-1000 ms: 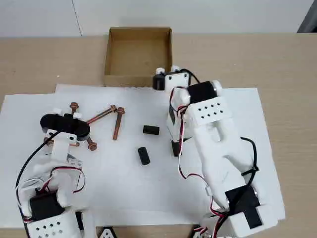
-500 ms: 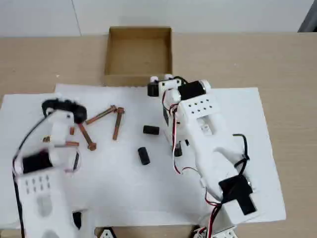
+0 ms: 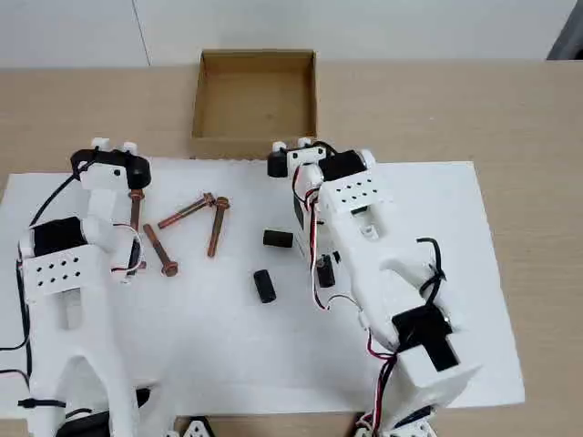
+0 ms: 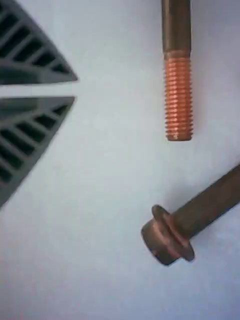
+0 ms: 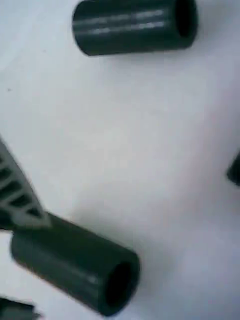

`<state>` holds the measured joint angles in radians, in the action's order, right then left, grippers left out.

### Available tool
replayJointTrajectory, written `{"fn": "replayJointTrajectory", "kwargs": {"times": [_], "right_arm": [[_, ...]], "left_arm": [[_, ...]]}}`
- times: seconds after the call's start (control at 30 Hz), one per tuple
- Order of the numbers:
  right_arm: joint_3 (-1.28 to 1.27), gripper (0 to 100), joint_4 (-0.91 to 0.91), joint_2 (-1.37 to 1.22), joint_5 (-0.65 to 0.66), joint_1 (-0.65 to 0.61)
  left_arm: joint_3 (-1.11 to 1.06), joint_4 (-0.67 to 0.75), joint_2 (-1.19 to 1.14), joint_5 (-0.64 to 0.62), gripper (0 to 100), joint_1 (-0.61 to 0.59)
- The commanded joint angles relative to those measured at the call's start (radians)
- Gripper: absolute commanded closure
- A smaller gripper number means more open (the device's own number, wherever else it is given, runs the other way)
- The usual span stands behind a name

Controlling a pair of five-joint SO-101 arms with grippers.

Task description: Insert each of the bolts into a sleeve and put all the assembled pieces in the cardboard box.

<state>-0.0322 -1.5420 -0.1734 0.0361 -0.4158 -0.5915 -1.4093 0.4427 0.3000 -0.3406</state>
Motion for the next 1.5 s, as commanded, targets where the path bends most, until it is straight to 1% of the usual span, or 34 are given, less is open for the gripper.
{"fn": "replayJointTrajectory", "kwargs": {"times": [0.0, 0.2, 0.73, 1.0, 1.3, 1.47], "right_arm": [[0.034, 90.1, 0.021, -0.002, 0.005, -0.028], [0.035, 90.1, 0.056, -0.039, 0.003, -0.038], [0.038, 89.8, 0.024, -0.045, 0.005, -0.031], [0.040, 89.7, 0.008, -0.044, 0.009, 0.044], [0.043, 89.6, -0.001, -0.039, 0.011, 0.041], [0.043, 83.2, 0.001, -0.042, 0.011, 0.013]], "left_arm": [[0.039, -0.008, -0.002, -0.005, 99, 0.003], [0.039, -0.005, -0.002, -0.005, 99, 0.003], [0.039, -0.006, -0.002, -0.005, 99, 0.003], [0.039, -0.008, -0.002, -0.005, 99, 0.003], [0.038, -0.003, -0.003, -0.005, 99, 0.003], [0.038, -0.003, -0.003, -0.005, 99, 0.003]]}}
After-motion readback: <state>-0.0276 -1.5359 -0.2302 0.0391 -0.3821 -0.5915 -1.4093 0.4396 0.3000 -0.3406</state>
